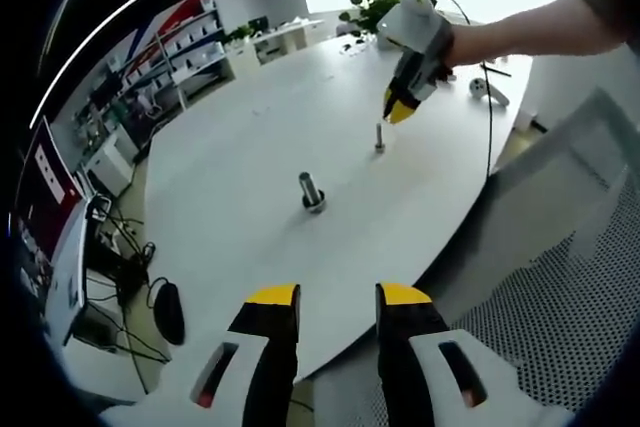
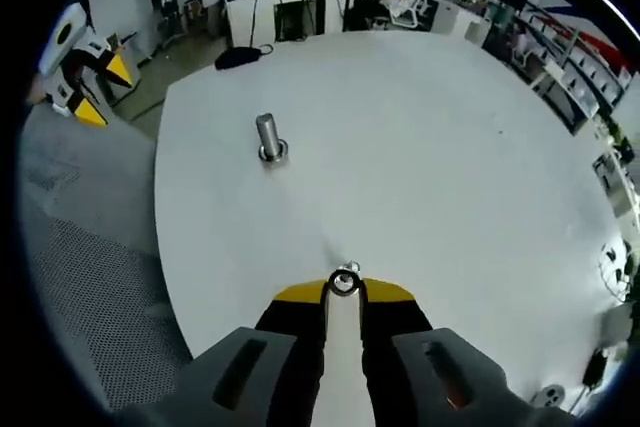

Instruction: Place the washer onto the threaded stud by aligning its center hole with the stud, sliding it down to the base, and recovering from edge contact or off-axis alignment until the washer reaches the visible bottom stop.

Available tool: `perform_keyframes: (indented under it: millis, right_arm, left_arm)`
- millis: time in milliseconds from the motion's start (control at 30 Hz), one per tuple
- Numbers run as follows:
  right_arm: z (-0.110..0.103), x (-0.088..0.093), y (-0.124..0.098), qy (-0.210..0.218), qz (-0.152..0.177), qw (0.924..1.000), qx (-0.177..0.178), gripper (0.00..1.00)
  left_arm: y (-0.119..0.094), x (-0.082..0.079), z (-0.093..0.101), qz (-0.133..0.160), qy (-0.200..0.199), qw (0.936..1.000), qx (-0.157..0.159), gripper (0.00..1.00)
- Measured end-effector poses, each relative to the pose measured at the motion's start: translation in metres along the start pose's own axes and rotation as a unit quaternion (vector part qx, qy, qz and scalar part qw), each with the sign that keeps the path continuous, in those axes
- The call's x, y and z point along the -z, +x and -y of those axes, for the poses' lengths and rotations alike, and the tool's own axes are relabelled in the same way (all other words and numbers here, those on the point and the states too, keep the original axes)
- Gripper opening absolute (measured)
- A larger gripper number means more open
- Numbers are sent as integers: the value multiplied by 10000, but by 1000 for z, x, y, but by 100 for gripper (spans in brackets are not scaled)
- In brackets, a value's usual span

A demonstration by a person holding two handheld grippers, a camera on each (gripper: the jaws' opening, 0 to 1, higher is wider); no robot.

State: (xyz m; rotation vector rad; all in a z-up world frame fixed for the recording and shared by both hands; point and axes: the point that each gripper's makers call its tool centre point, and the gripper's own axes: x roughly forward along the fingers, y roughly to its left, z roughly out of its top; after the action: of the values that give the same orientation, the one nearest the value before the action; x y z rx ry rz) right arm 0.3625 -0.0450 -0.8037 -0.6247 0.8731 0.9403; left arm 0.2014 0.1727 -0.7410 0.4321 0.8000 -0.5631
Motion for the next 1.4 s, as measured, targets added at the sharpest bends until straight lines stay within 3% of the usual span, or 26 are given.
perform_keyframes:
  millis: [300,700,1400]
  right_arm:
    - [3,-8,8,-99,-74,9999,-41,13]
    - [1,-4,13,-268,-248,9993,-54,14]
    - [6,3,22,-85,-364,9993,-76,14]
  left_arm:
    - [0,1,-1,-26,-16,10000,-14,28]
    - [0,1,-1,-9,-27,10000,-10,28]
    - [0,1,1,-10,-21,10000,53,28]
